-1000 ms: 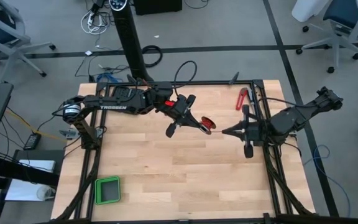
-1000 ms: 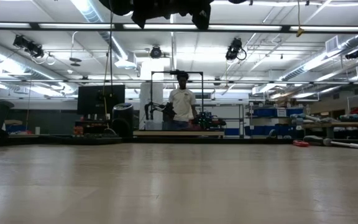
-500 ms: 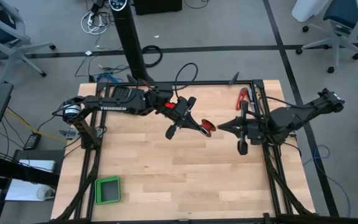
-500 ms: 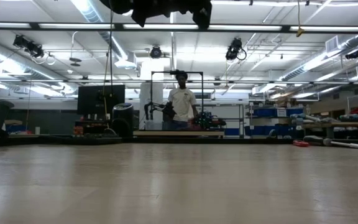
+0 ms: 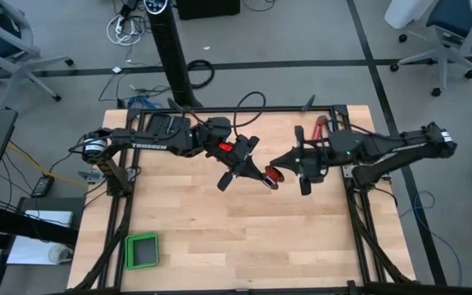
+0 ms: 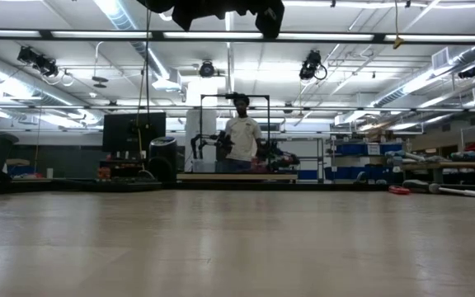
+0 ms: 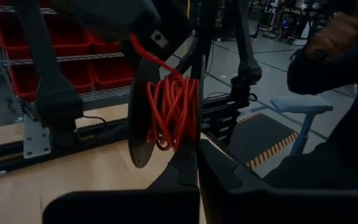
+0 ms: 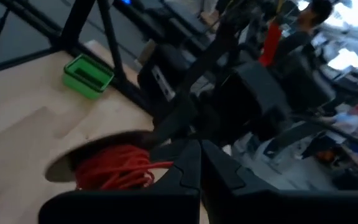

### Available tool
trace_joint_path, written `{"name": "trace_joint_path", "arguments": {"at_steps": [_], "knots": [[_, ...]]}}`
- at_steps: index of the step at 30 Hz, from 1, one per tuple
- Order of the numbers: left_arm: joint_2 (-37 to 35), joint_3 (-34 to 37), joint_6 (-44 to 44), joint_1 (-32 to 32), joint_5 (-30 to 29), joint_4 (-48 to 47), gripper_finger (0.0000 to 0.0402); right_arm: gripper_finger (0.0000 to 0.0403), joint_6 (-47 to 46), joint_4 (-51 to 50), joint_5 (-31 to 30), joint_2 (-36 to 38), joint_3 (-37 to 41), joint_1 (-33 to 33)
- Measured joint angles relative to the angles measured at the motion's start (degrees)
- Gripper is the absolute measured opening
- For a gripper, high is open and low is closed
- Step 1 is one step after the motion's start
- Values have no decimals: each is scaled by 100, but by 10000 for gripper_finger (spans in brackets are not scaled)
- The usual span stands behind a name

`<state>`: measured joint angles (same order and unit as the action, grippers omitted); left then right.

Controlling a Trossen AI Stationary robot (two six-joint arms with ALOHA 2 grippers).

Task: Coil cords
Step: Coil the red wire onto the black spool

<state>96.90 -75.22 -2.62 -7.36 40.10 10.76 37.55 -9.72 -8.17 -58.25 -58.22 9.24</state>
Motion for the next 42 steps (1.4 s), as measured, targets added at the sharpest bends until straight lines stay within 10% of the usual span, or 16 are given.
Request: {"name": "trace_joint_path", "arguments": {"at_steps": [15, 42], "knots": [[0, 0, 119, 30, 260, -6, 0, 1, -171, -536, 1858, -537, -403, -980], [0, 0, -185, 41, 461, 746, 0, 74, -1141, -1722, 1645, -546, -397, -1205]]}}
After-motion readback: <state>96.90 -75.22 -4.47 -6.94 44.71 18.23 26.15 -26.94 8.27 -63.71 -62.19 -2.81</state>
